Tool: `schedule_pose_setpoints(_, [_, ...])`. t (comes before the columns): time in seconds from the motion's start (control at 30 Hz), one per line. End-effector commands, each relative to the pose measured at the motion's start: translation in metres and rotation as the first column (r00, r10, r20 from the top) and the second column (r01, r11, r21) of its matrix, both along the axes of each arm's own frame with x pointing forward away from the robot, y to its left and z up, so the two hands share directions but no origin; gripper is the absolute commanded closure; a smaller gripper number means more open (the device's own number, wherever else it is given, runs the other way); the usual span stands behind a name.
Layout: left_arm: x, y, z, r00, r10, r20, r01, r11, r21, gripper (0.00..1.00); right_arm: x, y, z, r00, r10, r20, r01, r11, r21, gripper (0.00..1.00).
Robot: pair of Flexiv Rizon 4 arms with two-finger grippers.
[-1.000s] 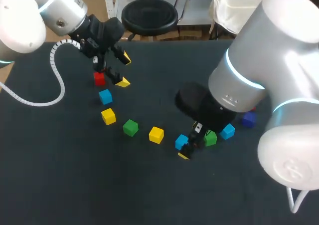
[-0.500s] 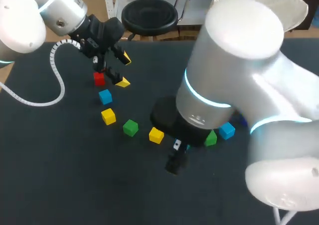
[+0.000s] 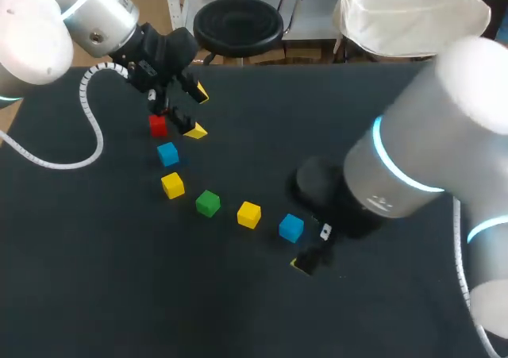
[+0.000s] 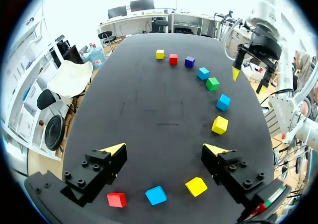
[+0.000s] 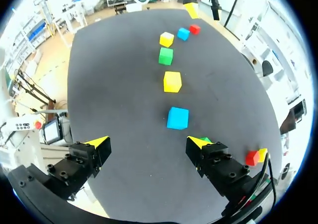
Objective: Place the blue cubes, place green cubes on the blue cubes, place the yellow cubes on the green cubes, then place the red cubes on the yellow cubes, and place purple cube on the red cubes.
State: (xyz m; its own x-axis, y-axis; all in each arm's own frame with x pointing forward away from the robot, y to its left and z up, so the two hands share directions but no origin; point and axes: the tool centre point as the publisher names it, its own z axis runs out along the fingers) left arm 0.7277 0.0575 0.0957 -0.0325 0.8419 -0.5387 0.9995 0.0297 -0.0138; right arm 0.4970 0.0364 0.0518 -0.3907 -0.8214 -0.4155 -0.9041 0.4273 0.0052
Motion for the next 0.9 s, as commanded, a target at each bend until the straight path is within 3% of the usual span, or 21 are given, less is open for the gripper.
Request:
schedule_pose_setpoints(0.03, [-0.001,0.000,0.000,1.000,0.000,0.001,0.000,1.000,0.000,0.00,0.000,0.003,-0.005,1.000,0.004,0.025,-0.005,0.999,0.054,0.00])
schedule_pose_setpoints(0.5, [-0.001,0.000,0.000,1.000,0.000,0.001,0.000,1.000,0.000,0.00,0.016,0.002,-0.025,0.999,0.040,0.031,-0.042,0.997,0.064,0.00])
schedule_pose_setpoints(0.73, [-0.001,0.000,0.000,1.000,0.000,0.001,0.000,1.000,0.000,0.00,0.028,-0.004,-0.036,0.993,0.115,-0.005,-0.112,0.981,0.159,0.00])
schedule_pose_setpoints(0.9, [-0.001,0.000,0.000,1.000,0.000,0.001,0.000,1.000,0.000,0.00,0.034,-0.003,-0.038,0.993,0.116,-0.013,-0.113,0.980,0.165,0.00])
